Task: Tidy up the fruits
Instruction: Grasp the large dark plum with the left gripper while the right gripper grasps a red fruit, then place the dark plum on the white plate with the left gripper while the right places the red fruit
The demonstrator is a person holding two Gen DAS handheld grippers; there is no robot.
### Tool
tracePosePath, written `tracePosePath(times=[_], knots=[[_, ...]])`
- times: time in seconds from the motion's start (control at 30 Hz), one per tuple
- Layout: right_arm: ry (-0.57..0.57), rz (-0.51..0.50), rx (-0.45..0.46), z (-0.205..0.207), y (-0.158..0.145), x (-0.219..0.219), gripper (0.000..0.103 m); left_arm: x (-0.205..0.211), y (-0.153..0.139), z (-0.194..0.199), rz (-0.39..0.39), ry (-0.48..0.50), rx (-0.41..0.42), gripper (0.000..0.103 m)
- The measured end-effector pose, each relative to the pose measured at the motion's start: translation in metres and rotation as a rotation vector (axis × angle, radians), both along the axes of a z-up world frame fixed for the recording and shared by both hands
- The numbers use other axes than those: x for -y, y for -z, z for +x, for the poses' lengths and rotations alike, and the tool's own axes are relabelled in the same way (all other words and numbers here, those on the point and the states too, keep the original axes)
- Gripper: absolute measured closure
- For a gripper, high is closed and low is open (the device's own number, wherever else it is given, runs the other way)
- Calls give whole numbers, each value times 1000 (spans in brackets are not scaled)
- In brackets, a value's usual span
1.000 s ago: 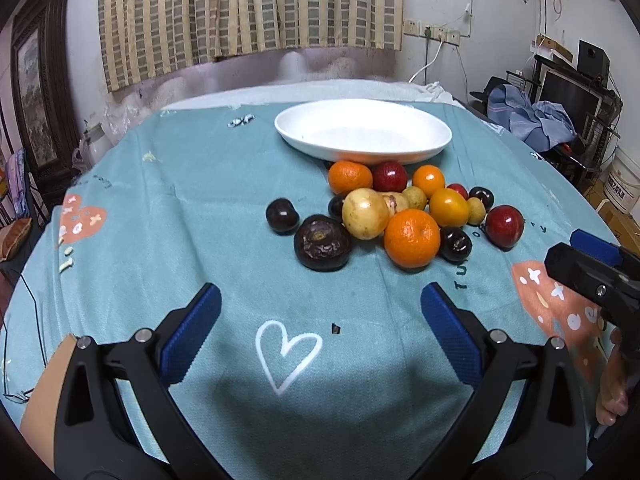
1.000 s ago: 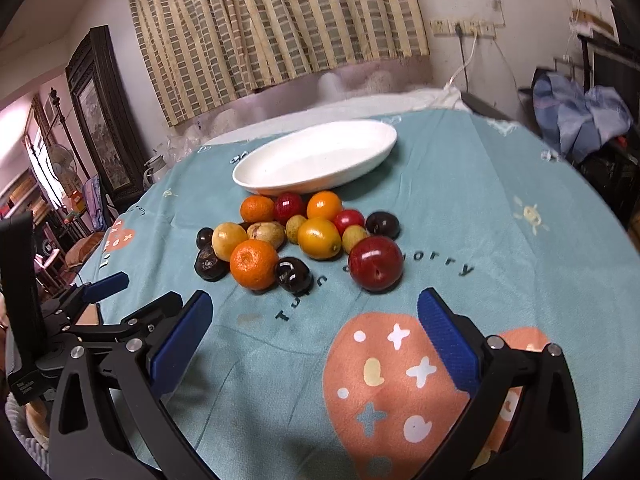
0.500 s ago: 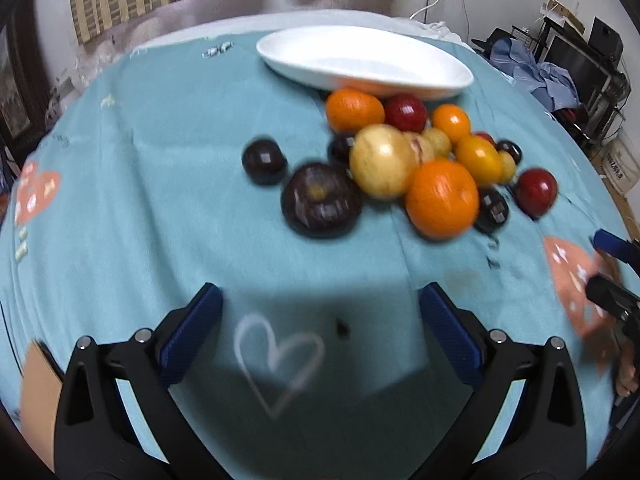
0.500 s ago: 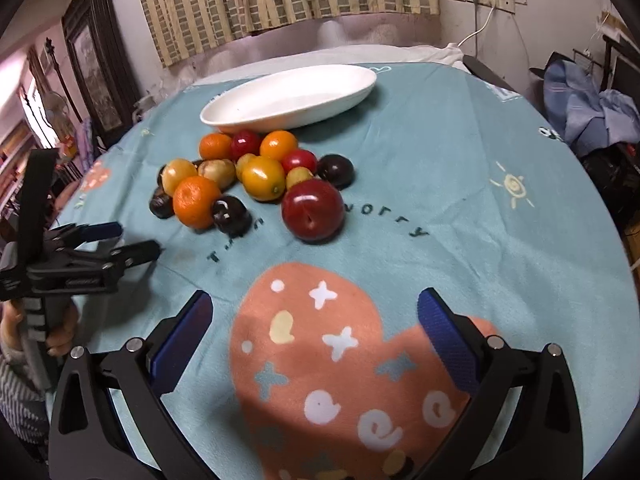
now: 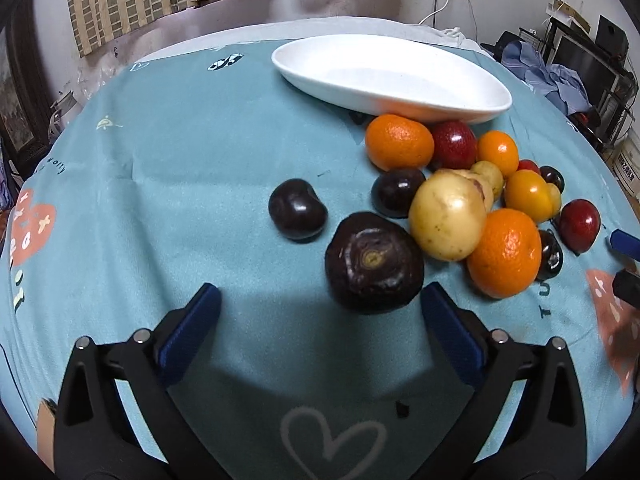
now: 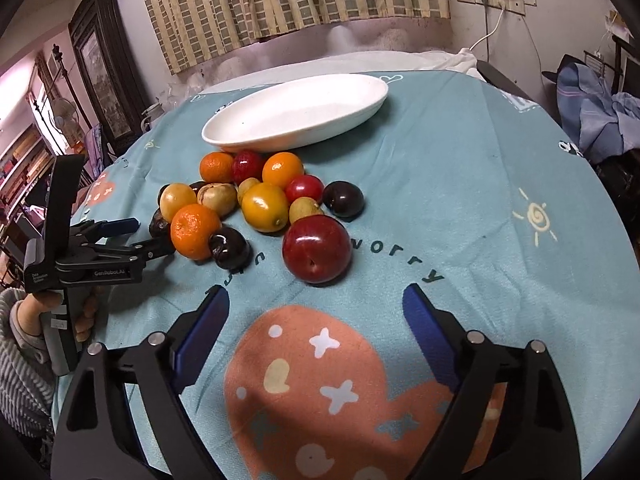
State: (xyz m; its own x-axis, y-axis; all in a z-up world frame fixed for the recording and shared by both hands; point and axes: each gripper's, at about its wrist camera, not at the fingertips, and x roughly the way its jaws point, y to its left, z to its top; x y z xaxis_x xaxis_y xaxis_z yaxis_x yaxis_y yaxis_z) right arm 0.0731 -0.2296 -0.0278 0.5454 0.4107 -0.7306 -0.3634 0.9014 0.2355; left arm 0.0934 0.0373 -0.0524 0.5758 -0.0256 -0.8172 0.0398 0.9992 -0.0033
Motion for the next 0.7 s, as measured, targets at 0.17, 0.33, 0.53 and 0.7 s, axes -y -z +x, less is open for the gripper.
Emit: tracePosePath(times=[0.17,0.33,0.53,0.7], knots=[[-15,2,-12,2,2,-1,14,15,-9,3,2,96,61,2],[-31,-19,-12,3,3,-9,14,28,-8,11,-3,190,42,34],[-77,-40,-29,7,8,-21,26,25,-11,13,-23,188,51,41],[-95,-30,-55,12,13,-26,39,21,-11,4,-44,184,62,56]])
